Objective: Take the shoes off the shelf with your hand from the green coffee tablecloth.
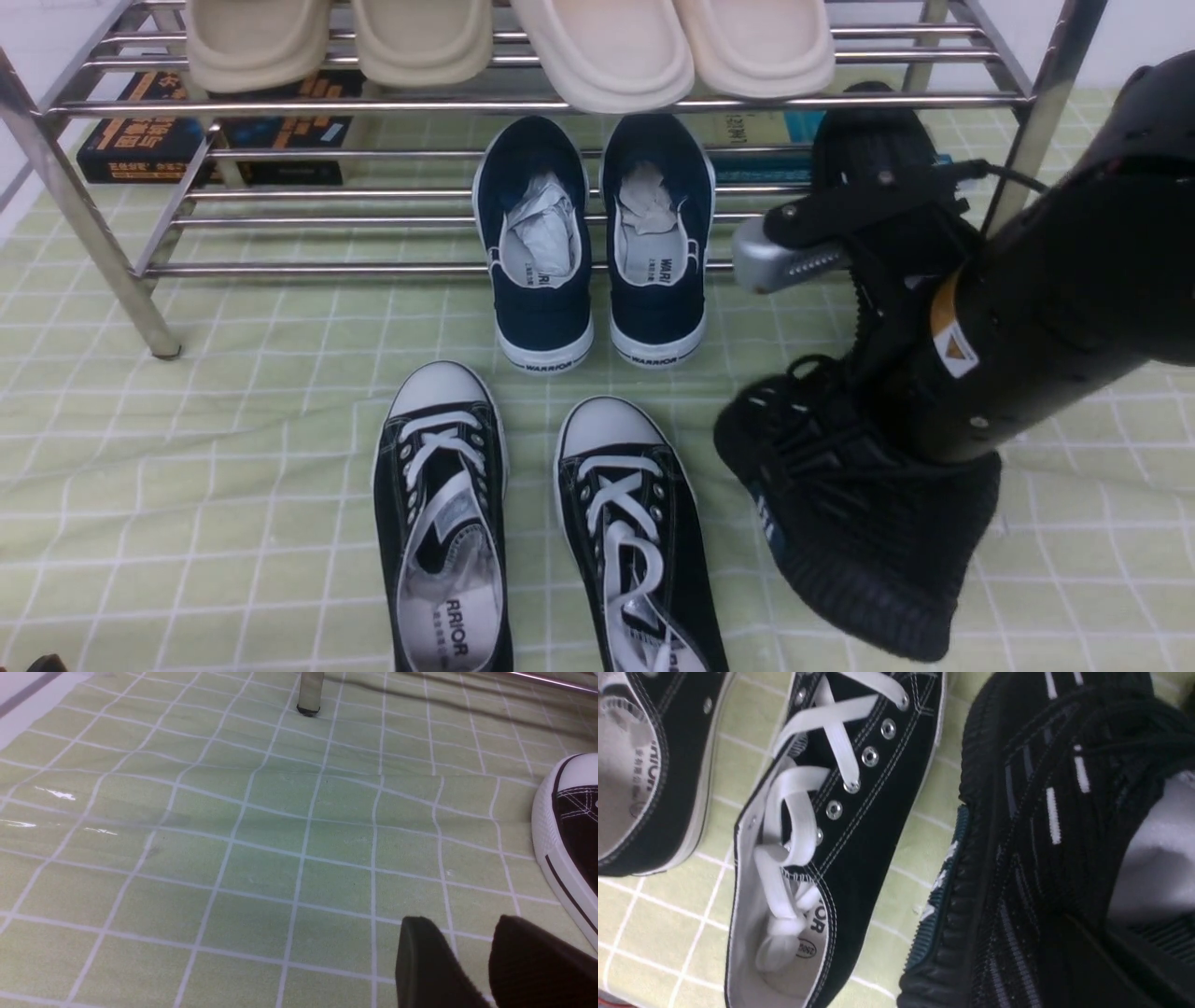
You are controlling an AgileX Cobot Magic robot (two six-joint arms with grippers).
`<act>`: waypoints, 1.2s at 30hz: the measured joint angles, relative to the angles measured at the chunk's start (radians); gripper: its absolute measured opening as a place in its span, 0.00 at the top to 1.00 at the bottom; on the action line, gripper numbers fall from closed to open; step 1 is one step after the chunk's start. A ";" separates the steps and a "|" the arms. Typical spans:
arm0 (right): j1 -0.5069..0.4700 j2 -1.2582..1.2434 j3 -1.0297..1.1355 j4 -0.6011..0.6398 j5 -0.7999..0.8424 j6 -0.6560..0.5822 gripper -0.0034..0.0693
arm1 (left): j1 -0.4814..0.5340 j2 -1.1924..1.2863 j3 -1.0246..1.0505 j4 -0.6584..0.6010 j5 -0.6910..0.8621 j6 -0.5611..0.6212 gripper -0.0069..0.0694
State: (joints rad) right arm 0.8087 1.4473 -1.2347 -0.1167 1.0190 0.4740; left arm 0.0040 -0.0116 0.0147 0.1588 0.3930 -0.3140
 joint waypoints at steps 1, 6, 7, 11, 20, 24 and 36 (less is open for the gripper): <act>0.000 0.000 0.000 -0.001 -0.007 0.000 0.93 | 0.000 0.000 0.000 0.000 0.000 0.000 0.60; 0.000 0.012 0.000 -0.024 -0.025 0.000 0.94 | 0.000 0.000 0.000 0.000 0.000 0.000 0.60; 0.000 0.012 0.000 -0.024 -0.025 0.000 0.94 | 0.000 0.000 0.000 0.000 0.000 0.000 0.60; 0.000 0.088 0.000 -0.001 0.016 0.000 0.93 | 0.000 0.000 0.000 0.000 0.000 0.000 0.60; 0.001 0.202 0.000 0.117 0.036 0.000 0.90 | 0.000 0.000 0.000 0.001 0.000 0.000 0.60; 0.001 0.207 -0.008 0.168 0.043 -0.001 0.76 | 0.000 0.000 0.000 0.001 0.000 0.000 0.59; -0.013 0.181 -0.245 -0.065 0.199 -0.049 0.33 | 0.000 0.000 0.000 0.001 0.000 0.000 0.59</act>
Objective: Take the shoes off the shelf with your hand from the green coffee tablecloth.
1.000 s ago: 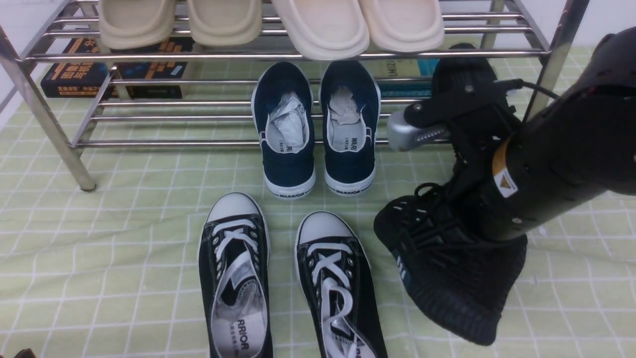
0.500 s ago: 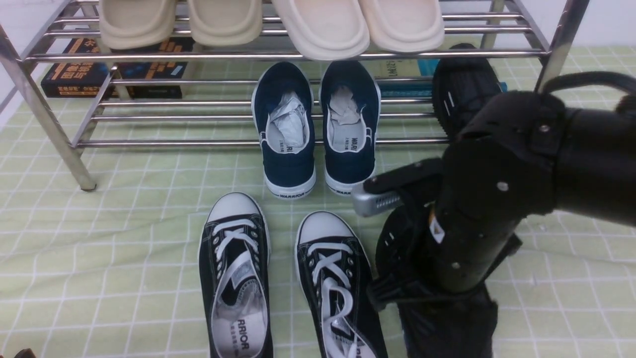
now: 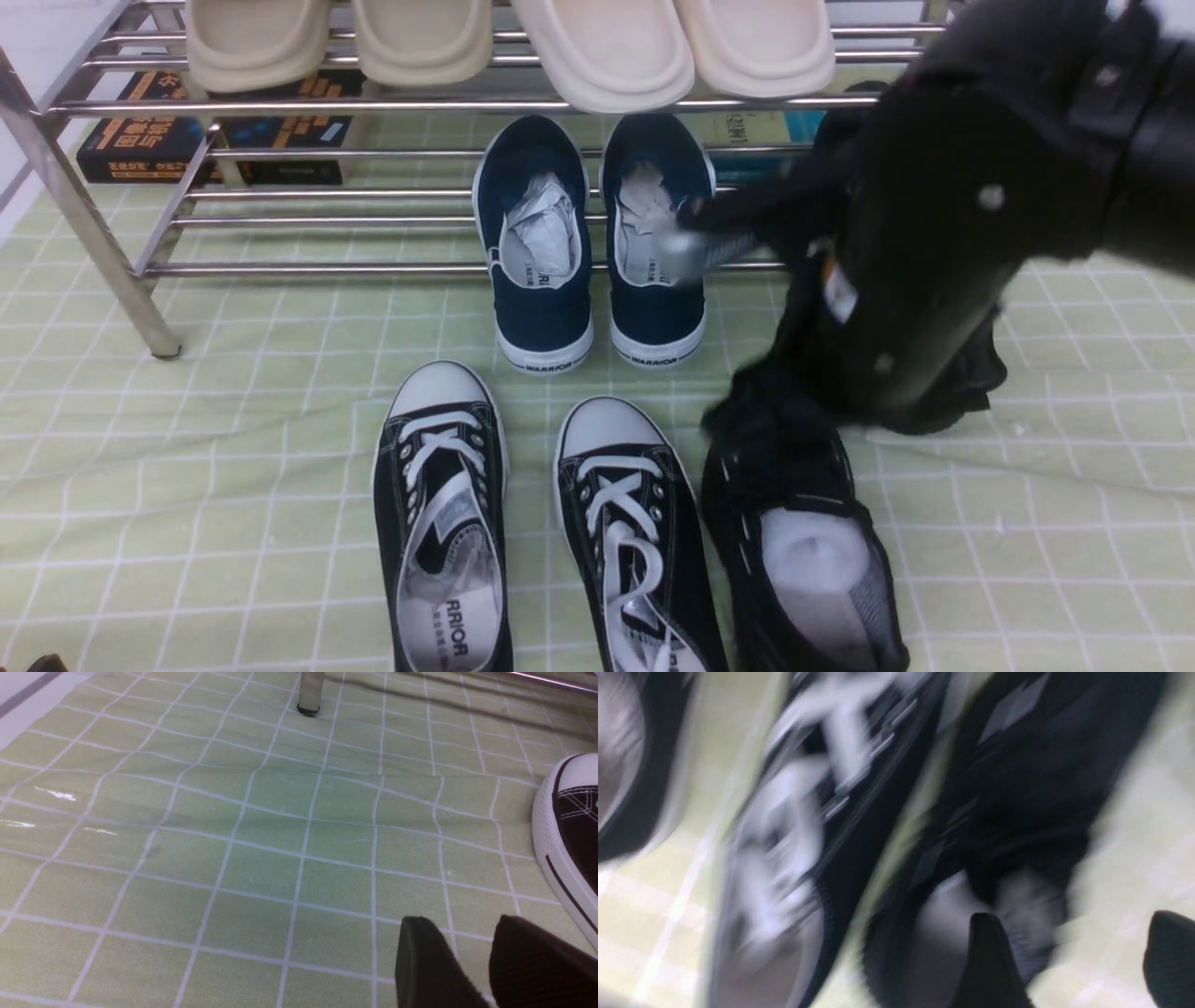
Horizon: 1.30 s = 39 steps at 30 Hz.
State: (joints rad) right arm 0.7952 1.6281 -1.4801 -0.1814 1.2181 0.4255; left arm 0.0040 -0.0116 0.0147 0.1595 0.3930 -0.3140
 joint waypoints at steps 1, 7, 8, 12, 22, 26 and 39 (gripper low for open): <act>-0.016 -0.001 -0.009 -0.045 0.000 0.025 0.33 | 0.000 0.000 0.000 0.000 0.000 0.000 0.59; -0.147 0.015 -0.013 -0.085 -0.052 0.110 0.32 | 0.000 0.000 0.000 0.000 0.000 0.000 0.59; -0.166 0.023 -0.013 -0.085 -0.070 0.114 0.32 | 0.000 0.000 0.000 0.000 0.000 0.000 0.59; -0.234 0.068 -0.013 -0.085 -0.145 0.119 0.32 | 0.000 0.000 0.000 0.000 0.000 0.000 0.59; -0.314 0.268 -0.013 -0.085 -0.262 0.123 0.34 | 0.000 0.000 0.000 0.000 0.000 0.000 0.59; -0.314 0.309 -0.013 -0.084 -0.291 0.123 0.38 | 0.000 0.000 0.000 0.000 0.000 0.000 0.59; -0.310 0.239 -0.013 -0.056 -0.182 0.072 0.95 | 0.000 0.000 0.000 0.000 0.000 0.000 0.59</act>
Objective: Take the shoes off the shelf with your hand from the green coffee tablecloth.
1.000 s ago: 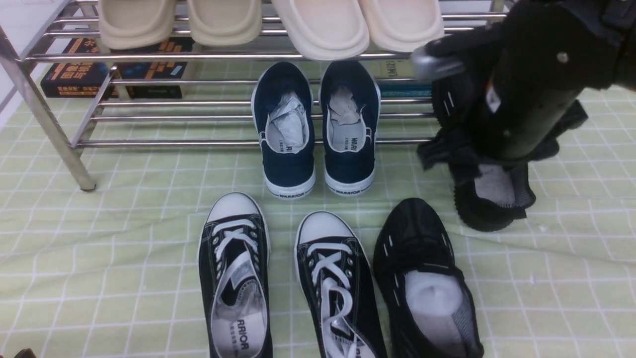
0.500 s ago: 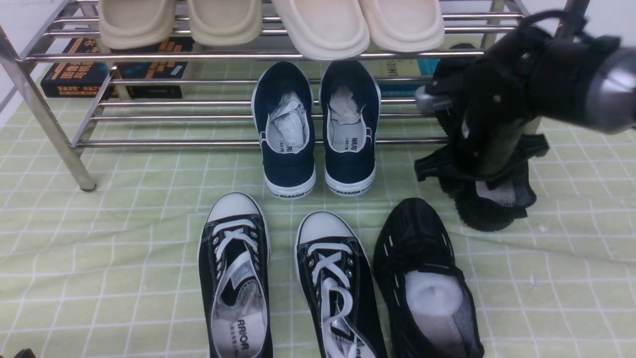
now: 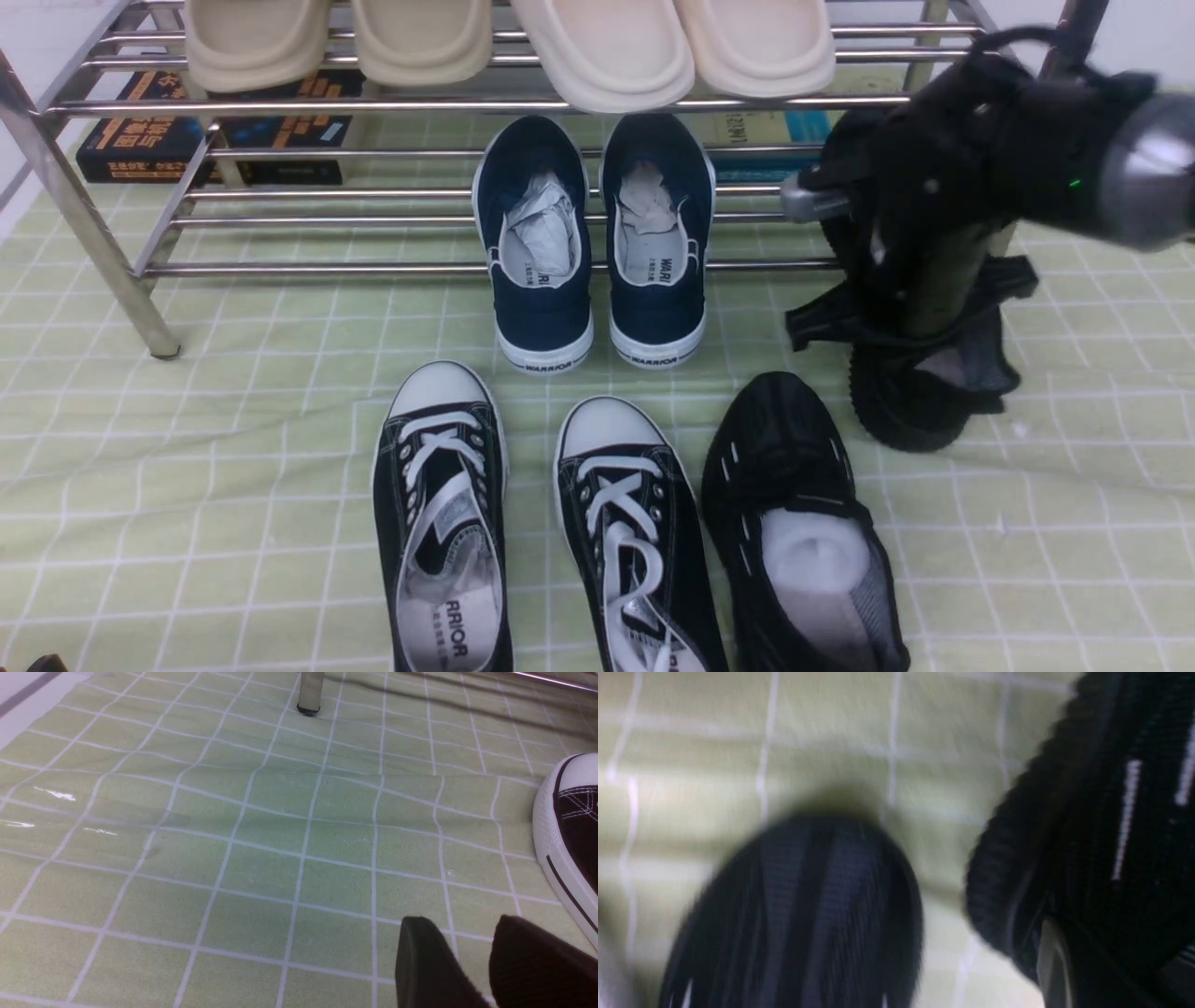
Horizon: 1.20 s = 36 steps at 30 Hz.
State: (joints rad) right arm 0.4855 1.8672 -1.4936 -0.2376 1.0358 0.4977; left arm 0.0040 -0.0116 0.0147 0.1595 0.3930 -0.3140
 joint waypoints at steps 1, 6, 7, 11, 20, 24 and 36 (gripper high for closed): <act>0.005 -0.043 0.000 0.026 0.063 -0.025 0.95 | 0.000 0.000 0.000 0.000 0.000 0.000 0.59; 0.015 -0.199 0.000 0.150 0.200 -0.083 0.95 | 0.000 0.000 0.000 0.000 0.000 0.000 0.59; 0.015 -0.225 0.002 0.166 0.208 -0.091 0.95 | 0.000 0.000 0.000 0.000 0.000 0.000 0.59; 0.015 -0.320 0.048 0.211 0.207 -0.113 0.95 | 0.000 0.000 0.000 0.000 0.000 0.000 0.59; 0.015 -0.375 0.239 0.238 0.211 -0.161 0.95 | 0.000 0.000 0.000 0.000 0.000 0.000 0.59; 0.015 -0.359 0.291 0.228 0.211 -0.213 0.95 | 0.000 0.000 0.000 0.000 0.000 0.000 0.59; 0.015 -0.251 0.347 0.247 0.185 -0.227 0.94 | 0.000 0.000 0.000 0.000 0.000 0.000 0.59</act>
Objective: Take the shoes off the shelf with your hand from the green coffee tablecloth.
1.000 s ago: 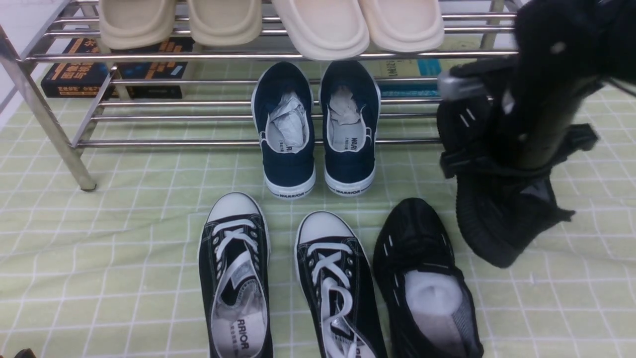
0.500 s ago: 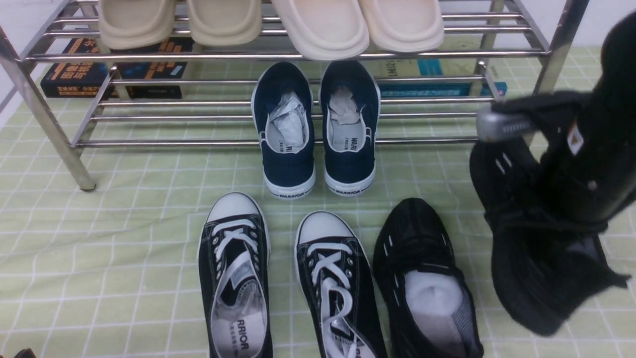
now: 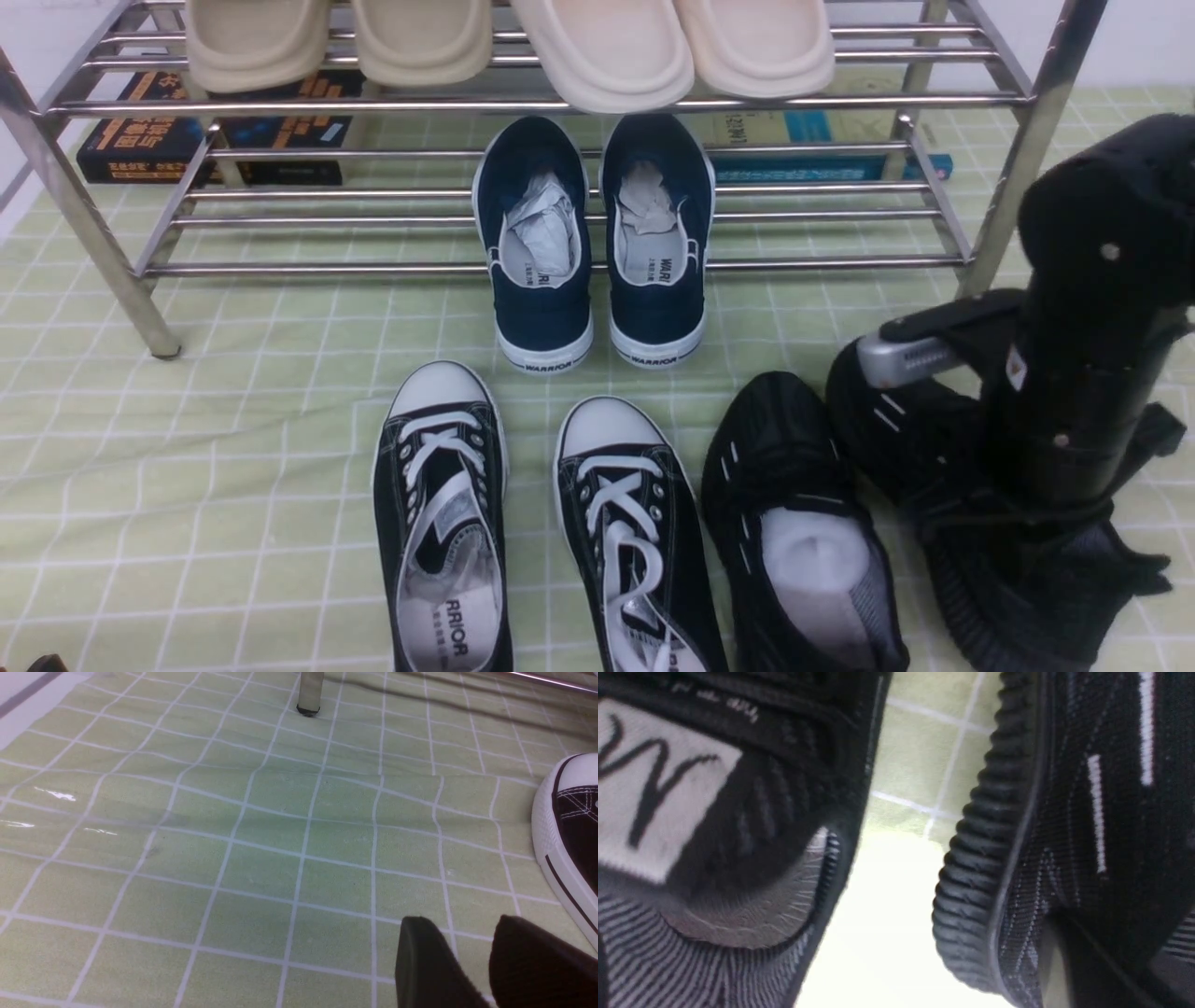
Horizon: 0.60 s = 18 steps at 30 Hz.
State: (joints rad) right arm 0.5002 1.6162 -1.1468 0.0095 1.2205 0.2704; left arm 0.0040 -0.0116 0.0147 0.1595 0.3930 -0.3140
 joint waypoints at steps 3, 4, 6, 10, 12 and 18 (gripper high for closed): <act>0.000 0.014 0.002 0.039 -0.006 0.000 0.92 | 0.000 0.000 0.000 0.000 0.000 0.000 0.59; 0.000 0.015 0.002 0.054 -0.010 0.000 0.91 | 0.000 0.000 0.000 0.000 0.000 0.000 0.59; 0.000 0.015 0.002 0.088 -0.017 0.000 0.86 | 0.000 0.000 0.000 0.000 0.000 0.000 0.59; 0.000 0.015 0.002 0.130 -0.020 0.000 0.72 | 0.000 0.000 0.000 0.000 0.000 0.000 0.59; 0.000 0.015 0.002 0.158 -0.022 0.000 0.58 | 0.000 0.000 0.000 0.000 0.000 0.000 0.59; 0.000 0.015 -0.049 0.178 -0.005 -0.075 0.36 | 0.000 0.000 0.000 0.000 0.000 0.000 0.59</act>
State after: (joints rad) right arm 0.5002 1.6313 -1.1961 0.1879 1.2151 0.1954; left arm 0.0040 -0.0116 0.0147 0.1595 0.3930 -0.3140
